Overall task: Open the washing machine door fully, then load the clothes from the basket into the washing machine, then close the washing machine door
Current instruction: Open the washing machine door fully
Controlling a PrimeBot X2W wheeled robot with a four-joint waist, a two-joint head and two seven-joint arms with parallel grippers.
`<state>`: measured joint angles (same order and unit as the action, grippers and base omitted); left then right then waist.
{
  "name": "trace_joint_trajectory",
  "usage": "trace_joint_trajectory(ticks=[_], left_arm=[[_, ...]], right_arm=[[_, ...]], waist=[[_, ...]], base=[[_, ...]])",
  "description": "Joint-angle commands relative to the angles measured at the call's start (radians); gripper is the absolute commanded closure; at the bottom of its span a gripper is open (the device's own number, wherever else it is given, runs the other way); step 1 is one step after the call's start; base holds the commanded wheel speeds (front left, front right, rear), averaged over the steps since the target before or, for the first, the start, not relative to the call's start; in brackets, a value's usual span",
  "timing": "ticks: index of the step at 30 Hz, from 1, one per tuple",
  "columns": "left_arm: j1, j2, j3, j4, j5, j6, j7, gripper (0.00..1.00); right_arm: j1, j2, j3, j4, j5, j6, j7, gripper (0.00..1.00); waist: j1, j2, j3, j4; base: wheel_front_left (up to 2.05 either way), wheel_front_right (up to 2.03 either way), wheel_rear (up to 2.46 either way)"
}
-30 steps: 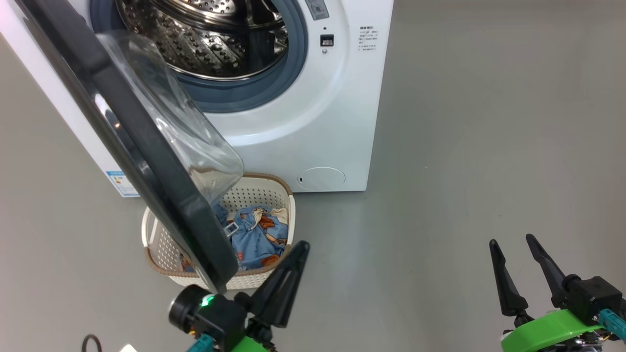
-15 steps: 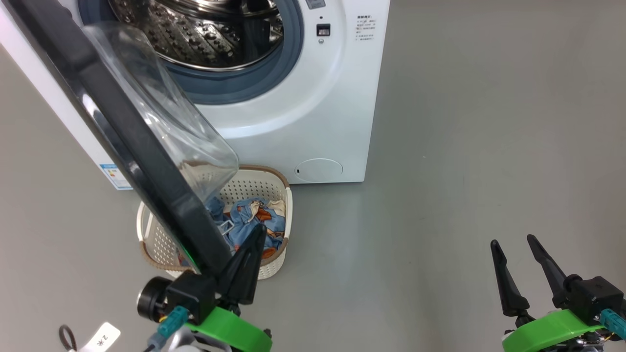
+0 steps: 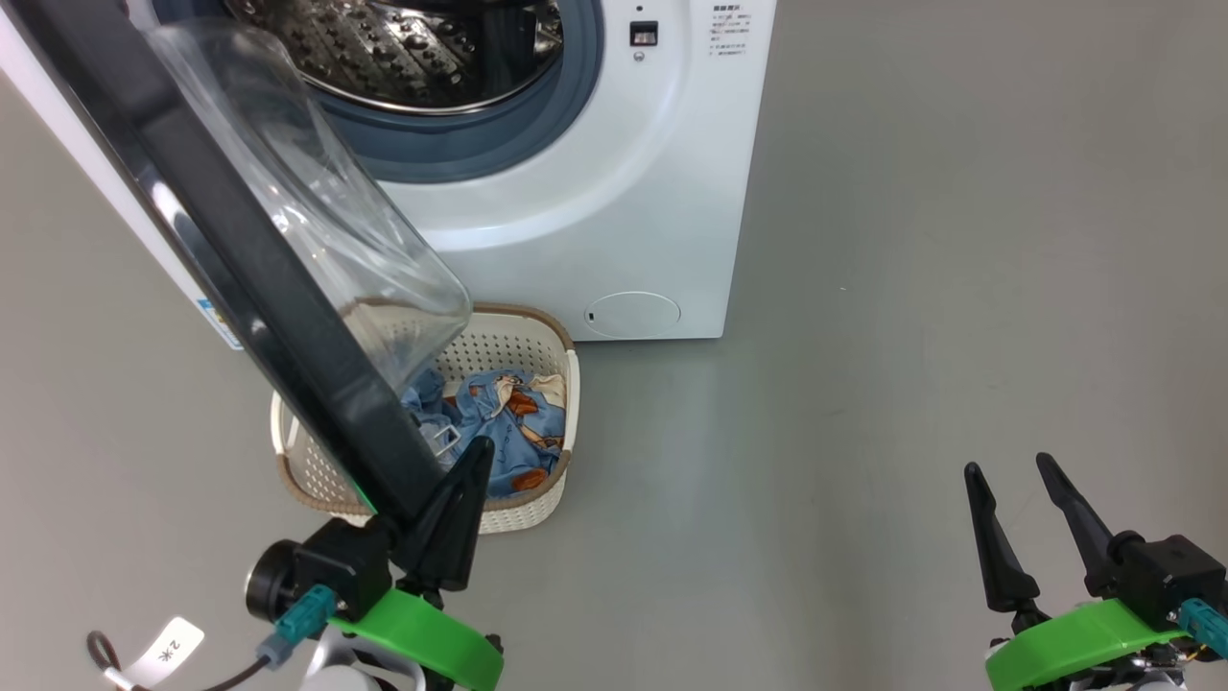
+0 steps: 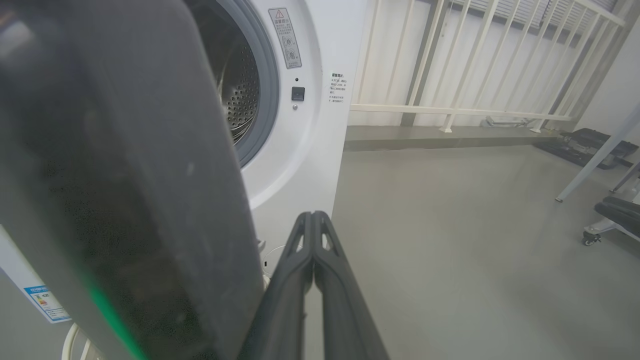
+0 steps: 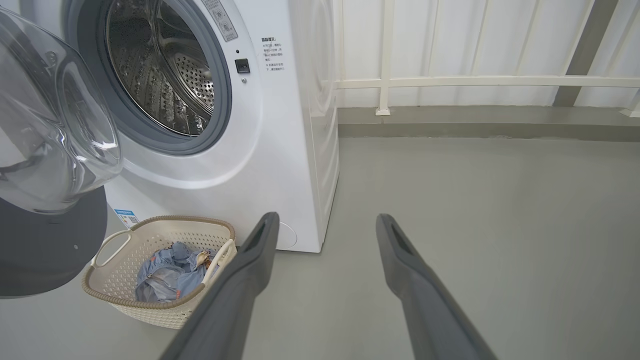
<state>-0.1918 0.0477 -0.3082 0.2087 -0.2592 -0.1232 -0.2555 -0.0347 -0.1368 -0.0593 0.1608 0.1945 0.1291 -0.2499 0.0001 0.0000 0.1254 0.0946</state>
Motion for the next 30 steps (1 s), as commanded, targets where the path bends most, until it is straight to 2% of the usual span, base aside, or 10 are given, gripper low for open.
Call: trace_joint_trajectory(ticks=[1, 10, 17, 30], left_arm=[[-0.041, 0.006, 0.044, -0.016, 0.006, 0.009, -0.006, 1.0], [-0.016, 0.003, 0.078, -0.051, 0.002, 0.027, -0.006, 1.0], [0.02, 0.003, 0.082, -0.071, -0.011, 0.061, -0.006, 1.0], [0.056, 0.003, 0.137, -0.078, -0.008, 0.106, -0.006, 1.0]], right_arm=[[-0.03, -0.008, 0.021, -0.019, 0.01, 0.002, -0.012, 0.0], [-0.029, -0.003, 0.022, -0.012, 0.014, 0.002, -0.012, 0.0], [-0.028, -0.003, 0.023, -0.004, 0.02, 0.002, -0.012, 0.0], [-0.02, -0.004, 0.026, -0.007, 0.023, 0.002, -0.012, 0.0]], waist=[[-0.0001, 0.0, 0.001, 0.004], [-0.0001, 0.0, 0.0, 0.023], [-0.0001, 0.0, -0.002, 0.05], [-0.0001, 0.0, -0.018, 0.135]], base=[[0.0, 0.0, 0.0], [0.0, 0.0, 0.0], [0.0, 0.0, 0.0], [0.0, 0.0, 0.0]])
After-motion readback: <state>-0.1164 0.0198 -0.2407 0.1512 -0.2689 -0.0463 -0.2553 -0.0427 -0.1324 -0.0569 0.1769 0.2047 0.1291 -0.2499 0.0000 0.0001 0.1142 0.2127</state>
